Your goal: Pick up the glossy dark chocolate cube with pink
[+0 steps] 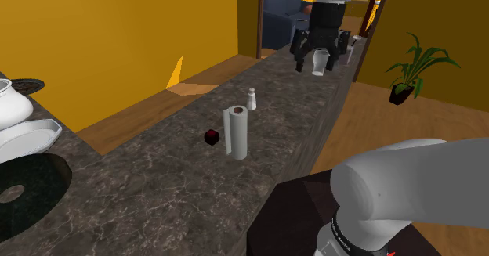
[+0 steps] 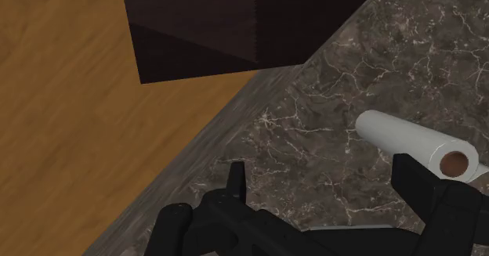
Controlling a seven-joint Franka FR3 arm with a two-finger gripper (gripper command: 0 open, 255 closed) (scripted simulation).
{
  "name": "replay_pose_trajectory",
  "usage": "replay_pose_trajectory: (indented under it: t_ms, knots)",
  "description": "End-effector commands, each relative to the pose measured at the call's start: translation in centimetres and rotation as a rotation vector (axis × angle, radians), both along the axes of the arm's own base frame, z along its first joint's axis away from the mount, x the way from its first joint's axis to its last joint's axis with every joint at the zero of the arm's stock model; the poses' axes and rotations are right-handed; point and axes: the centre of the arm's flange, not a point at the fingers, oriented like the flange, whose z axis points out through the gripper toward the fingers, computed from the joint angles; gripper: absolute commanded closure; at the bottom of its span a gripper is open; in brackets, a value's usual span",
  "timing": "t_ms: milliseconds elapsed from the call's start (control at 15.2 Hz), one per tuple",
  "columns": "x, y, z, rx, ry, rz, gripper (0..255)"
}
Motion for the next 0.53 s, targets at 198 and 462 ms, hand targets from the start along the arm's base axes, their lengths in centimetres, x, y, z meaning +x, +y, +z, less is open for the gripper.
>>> replay_pose_trajectory:
  t_ms: [198,462]
  knots:
    - [1.0,3.3,-2.3,-0.027,-0.018,-0.005,0]
    - [2.5,7.6,-5.5,-0.063,-0.042,-0.011,0]
